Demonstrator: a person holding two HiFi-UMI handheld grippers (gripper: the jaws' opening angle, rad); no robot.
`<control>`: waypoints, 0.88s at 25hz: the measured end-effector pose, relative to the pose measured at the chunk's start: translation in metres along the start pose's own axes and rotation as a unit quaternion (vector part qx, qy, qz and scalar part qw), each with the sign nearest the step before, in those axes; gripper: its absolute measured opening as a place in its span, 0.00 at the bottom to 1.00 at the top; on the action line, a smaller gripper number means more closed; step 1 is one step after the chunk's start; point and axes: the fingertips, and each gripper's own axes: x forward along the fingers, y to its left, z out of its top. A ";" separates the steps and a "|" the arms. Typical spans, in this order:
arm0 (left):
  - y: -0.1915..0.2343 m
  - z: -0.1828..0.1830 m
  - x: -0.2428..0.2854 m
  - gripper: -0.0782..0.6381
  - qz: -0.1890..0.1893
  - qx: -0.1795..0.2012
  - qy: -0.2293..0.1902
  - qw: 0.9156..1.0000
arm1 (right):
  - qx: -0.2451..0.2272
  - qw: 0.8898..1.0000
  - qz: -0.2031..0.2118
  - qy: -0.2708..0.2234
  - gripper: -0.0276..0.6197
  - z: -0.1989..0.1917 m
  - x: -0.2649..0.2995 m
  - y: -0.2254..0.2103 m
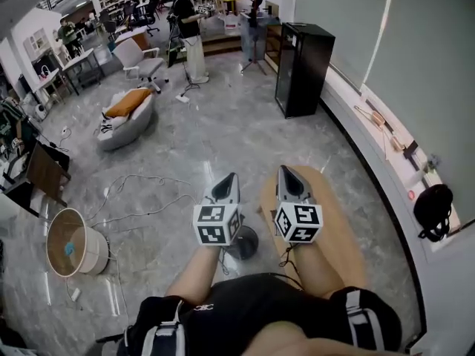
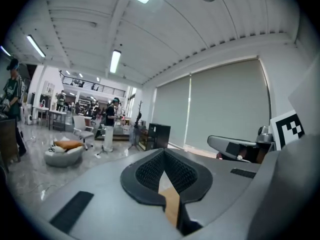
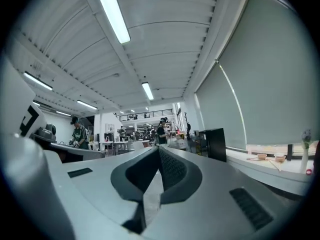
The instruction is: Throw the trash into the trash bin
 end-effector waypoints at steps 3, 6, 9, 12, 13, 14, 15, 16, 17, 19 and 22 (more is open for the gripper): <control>-0.011 0.010 -0.005 0.13 -0.004 0.008 -0.013 1.000 | -0.003 1.000 0.010 -0.006 0.06 0.008 -0.005 0.004; -0.011 0.010 -0.005 0.13 -0.003 0.005 -0.014 1.000 | -0.001 1.000 0.015 -0.006 0.06 0.007 -0.003 0.006; -0.008 0.008 -0.001 0.13 0.003 0.000 -0.010 1.000 | 0.000 1.000 0.021 -0.003 0.06 0.003 -0.001 0.005; -0.003 0.005 -0.001 0.13 0.009 -0.003 -0.007 1.000 | 0.000 1.000 0.030 -0.001 0.06 0.000 0.001 0.007; -0.003 0.004 -0.002 0.13 0.011 -0.003 -0.007 1.000 | 0.000 0.999 0.032 -0.001 0.06 -0.001 0.000 0.009; -0.002 0.005 -0.003 0.13 0.013 -0.003 -0.008 1.000 | 0.000 0.999 0.034 -0.001 0.06 -0.001 -0.001 0.009; -0.003 0.006 -0.004 0.13 0.014 -0.002 -0.008 1.000 | 0.001 0.999 0.035 -0.001 0.06 0.000 -0.002 0.010; -0.003 0.008 -0.005 0.13 0.015 -0.001 -0.009 1.000 | 0.001 0.999 0.036 -0.001 0.06 0.000 -0.003 0.010; -0.003 0.009 -0.006 0.13 0.017 -0.001 -0.009 1.000 | 0.002 0.999 0.037 0.000 0.06 0.000 -0.003 0.010; -0.002 0.008 -0.005 0.13 0.019 0.001 -0.011 1.000 | 0.003 0.999 0.039 0.002 0.06 -0.003 -0.003 0.009; -0.001 0.007 -0.004 0.13 0.022 0.002 -0.012 1.000 | 0.003 0.999 0.040 0.003 0.06 -0.006 -0.003 0.007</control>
